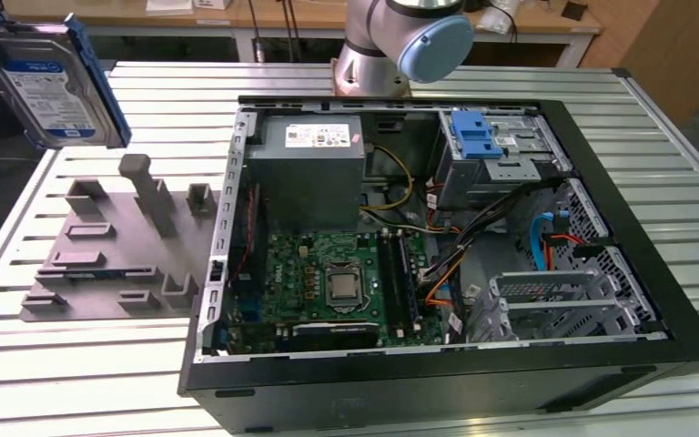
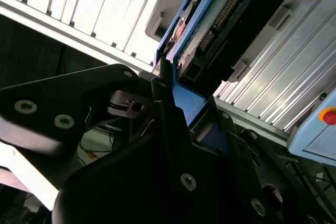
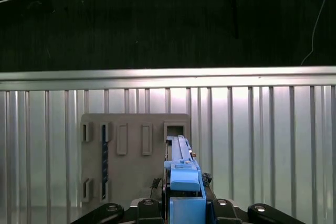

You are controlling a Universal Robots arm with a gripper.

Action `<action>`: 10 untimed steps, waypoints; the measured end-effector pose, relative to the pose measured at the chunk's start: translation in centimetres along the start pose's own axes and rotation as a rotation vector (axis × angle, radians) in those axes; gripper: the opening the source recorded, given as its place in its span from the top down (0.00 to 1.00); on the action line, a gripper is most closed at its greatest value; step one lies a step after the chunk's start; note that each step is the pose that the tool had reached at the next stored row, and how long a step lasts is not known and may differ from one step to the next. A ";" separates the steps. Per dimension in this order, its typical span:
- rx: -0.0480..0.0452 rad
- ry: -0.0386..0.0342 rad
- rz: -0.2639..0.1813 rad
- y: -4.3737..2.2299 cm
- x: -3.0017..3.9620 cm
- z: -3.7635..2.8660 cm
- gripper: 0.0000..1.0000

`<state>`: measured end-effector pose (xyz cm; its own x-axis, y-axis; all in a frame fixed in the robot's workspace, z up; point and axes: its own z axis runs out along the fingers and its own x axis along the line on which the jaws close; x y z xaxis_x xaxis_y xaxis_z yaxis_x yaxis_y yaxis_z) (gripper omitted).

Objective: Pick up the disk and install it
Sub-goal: 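Pick up the disk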

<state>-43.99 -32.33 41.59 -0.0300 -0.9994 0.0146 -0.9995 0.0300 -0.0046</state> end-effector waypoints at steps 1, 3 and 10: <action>0.0000 0.0000 0.000 0.00 0.00 -0.09 0.64; 0.0001 0.0000 0.000 0.00 0.01 -0.26 0.64; 0.0000 0.0000 0.000 0.00 0.01 -0.91 0.64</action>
<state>-43.99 -32.33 42.50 -0.0300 -0.9994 0.0146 -0.9995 0.0299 -0.0046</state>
